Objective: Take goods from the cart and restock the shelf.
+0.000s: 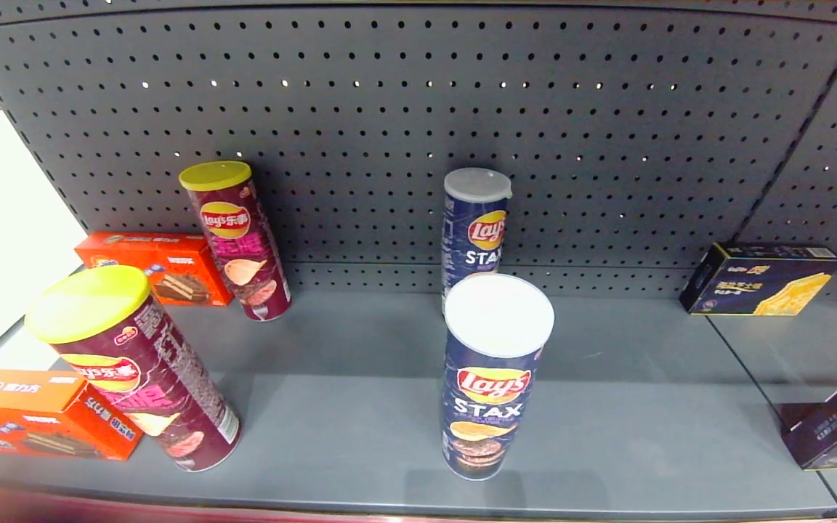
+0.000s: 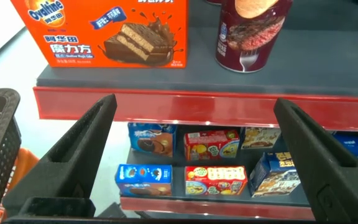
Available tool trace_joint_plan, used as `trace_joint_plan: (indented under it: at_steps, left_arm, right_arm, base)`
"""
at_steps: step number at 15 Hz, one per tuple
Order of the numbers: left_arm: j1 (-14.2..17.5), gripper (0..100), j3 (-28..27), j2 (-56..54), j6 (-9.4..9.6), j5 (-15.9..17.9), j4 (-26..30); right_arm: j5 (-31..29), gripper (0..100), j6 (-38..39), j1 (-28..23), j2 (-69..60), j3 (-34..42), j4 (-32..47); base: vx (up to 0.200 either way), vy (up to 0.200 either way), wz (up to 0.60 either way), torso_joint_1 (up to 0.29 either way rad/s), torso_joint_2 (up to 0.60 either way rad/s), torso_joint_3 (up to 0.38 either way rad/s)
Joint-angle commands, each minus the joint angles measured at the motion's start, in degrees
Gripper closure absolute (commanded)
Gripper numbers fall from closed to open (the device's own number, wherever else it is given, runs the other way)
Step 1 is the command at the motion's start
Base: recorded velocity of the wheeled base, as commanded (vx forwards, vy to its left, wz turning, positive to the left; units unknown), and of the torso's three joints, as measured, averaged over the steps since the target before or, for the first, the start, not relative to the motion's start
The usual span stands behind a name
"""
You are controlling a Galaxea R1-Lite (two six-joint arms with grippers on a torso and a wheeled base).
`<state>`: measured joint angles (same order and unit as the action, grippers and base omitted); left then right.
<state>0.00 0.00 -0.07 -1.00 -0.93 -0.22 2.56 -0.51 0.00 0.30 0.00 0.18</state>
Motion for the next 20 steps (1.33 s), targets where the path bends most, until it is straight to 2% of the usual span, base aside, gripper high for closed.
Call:
trace_joint_plan:
  at_steps: [1, 18, 20]
  left_arm:
    - [0.0, 0, 0.0, 0.1, 0.03, 0.0, 0.0]
    - [0.0, 0, 0.0, 0.1, 0.03, 0.0, 0.0]
    - [0.0, 0, 0.0, 0.1, -0.06, -0.1, 0.0]
  right_arm:
    - [0.0, 0, 0.0, 0.0, 0.1, 0.0, 0.0]
    - [0.0, 0, 0.1, 0.0, 0.1, 0.0, 0.0]
    - [0.0, 0, 0.1, 0.0, 0.1, 0.0, 0.0]
  base:
    - [0.000, 0.000, 0.00, 0.000, 0.00, 0.000]
    - [0.000, 0.000, 0.00, 0.000, 0.00, 0.000]
    - [0.000, 0.200, 0.00, 0.002, 0.00, 0.002]
